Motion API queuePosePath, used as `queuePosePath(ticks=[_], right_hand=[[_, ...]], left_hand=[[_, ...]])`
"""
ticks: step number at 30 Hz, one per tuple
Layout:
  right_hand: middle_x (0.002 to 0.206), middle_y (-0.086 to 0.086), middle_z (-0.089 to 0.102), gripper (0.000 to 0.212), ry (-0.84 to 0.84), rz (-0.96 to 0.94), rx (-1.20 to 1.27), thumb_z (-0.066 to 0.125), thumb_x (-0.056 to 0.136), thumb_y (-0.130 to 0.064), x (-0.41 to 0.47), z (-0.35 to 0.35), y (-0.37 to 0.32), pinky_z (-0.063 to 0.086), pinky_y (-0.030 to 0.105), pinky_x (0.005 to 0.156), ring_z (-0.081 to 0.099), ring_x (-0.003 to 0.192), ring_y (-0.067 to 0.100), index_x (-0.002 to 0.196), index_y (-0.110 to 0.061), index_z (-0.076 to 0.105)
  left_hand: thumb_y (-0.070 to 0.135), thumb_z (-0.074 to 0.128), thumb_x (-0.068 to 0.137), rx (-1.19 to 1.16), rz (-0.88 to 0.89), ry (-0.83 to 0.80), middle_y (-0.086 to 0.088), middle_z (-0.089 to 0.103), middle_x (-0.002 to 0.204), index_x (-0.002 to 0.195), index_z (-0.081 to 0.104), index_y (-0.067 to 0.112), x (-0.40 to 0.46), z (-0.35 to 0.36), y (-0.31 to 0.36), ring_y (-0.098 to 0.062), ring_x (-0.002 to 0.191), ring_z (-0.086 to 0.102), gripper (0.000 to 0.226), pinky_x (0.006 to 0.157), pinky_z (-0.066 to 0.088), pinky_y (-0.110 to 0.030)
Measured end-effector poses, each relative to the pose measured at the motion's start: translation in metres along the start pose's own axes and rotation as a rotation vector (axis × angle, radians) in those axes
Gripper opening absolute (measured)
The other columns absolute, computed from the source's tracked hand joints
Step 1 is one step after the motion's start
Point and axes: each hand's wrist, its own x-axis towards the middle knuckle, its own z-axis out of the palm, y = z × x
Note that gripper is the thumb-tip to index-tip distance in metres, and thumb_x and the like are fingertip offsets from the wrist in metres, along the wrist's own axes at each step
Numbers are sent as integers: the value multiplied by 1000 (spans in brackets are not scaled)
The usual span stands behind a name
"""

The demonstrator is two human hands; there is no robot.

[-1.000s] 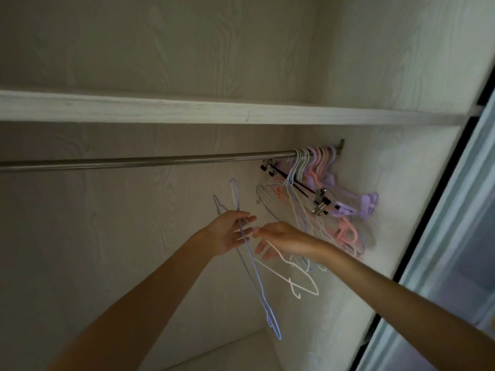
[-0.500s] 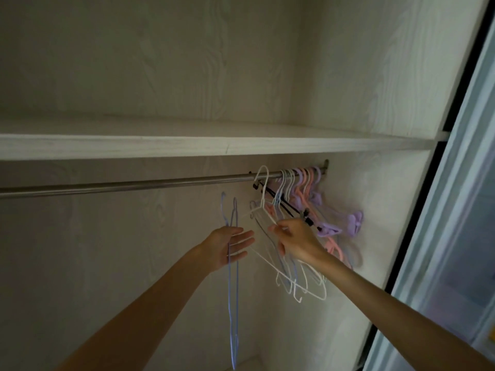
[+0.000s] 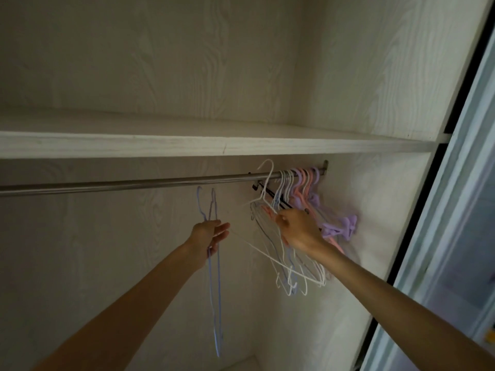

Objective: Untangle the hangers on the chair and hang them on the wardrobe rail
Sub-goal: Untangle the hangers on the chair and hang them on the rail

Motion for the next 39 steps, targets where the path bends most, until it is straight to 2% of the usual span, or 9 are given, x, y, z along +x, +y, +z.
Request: queuePosePath(ticks=[7,11,15,19,22,29,33,37,39], right_hand=[[104,14,67,30,-41,45,-348,36,99,-20,7,34,14,44,30,70,63,96,29,102,-5,61],[110,12,65,32,-87,4,-419,40,98,-30,10,23,16,44,29,75,61,101,28,113,-7,57],[116,12,62,44,264,-145,-267,50,93,-36,46,0,3,47,32,71,60,105,30,130,-12,46],[144,10,41,63,145,-300,-358,55,91,-36,100,-4,1,34,39,104,38,131,28,144,-16,30],[146,6,39,58,58,-357,-479,53,92,-35,116,5,9,26,39,107,34,135,25,143,-19,33],[137,7,50,57,202,-328,-421,65,81,-13,122,2,36,30,42,107,42,129,28,135,-17,47],[137,6,49,58,225,-256,-403,67,82,-27,121,-8,41,31,42,102,41,129,27,135,-16,46],[124,11,58,44,312,-289,-232,65,84,-26,97,-5,22,38,38,95,52,116,29,124,-10,55],[109,8,66,23,156,-248,-12,57,90,-23,65,6,3,48,37,86,60,100,24,109,-11,62]], left_hand=[[7,39,98,-37,52,36,-2,58,81,76,42,13,-2,-20,9,-10,66,51,23,32,29,-9],[7,41,96,-72,24,49,2,67,60,72,44,13,3,-38,8,-5,45,59,25,35,36,-9],[5,42,95,-91,-21,30,3,67,50,72,45,11,9,-50,3,-3,37,58,24,34,36,-9],[7,44,94,-31,-87,-9,2,69,56,77,47,12,12,-56,-1,-4,42,61,19,38,42,-12],[7,45,94,2,-131,-52,0,71,61,80,48,11,16,-55,0,-6,44,63,15,39,45,-14],[9,44,94,29,-158,-101,-1,72,64,80,50,11,21,-55,4,-7,47,65,15,43,48,-15],[10,45,94,60,-167,-116,-2,73,68,78,51,12,20,-54,3,-9,55,68,18,49,53,-19],[15,44,96,81,-188,-191,-5,74,82,73,50,13,17,-51,4,-21,93,64,23,81,51,-34],[20,43,97,178,-188,-207,-4,70,99,74,49,16,14,-47,3,-24,113,55,23,102,36,-37]])
